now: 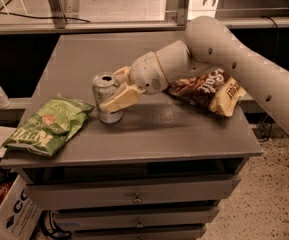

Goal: Move 7up can near green jalapeno chip bag

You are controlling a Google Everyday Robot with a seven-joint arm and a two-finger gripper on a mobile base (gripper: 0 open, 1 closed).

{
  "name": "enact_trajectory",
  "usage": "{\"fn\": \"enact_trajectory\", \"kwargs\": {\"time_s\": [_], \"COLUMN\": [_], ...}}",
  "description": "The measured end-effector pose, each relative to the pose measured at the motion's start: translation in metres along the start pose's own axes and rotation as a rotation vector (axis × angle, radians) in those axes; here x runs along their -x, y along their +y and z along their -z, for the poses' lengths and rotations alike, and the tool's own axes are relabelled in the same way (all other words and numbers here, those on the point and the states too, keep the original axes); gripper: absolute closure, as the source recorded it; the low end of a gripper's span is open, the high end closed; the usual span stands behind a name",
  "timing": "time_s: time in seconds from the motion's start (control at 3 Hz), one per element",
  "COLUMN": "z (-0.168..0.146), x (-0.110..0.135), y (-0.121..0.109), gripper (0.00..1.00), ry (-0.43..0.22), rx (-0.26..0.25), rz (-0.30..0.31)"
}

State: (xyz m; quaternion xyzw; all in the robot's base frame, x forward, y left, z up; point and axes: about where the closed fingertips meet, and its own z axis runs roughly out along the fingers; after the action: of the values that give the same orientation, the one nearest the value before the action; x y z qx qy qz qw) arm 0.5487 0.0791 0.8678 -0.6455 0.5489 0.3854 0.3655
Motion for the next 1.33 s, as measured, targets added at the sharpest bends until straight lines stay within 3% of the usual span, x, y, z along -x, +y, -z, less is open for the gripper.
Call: {"fn": "enact_trajectory", "kwargs": {"time_s": [0.33,0.67,1.0,1.33], "z": [-0.003,-0.003,0.004,0.031], "x": [0.005,0.008,0.014,0.022], "y": [0.007,0.011,0.010,0.004], "gripper": [0.12,0.00,0.00,0.00], "ry": [-0.024,-0.034,-0.039,-0.027], "rx": [0.016,0.024,0.011,-0.040], "rz": [0.010,0.016,0.029,0.055]}}
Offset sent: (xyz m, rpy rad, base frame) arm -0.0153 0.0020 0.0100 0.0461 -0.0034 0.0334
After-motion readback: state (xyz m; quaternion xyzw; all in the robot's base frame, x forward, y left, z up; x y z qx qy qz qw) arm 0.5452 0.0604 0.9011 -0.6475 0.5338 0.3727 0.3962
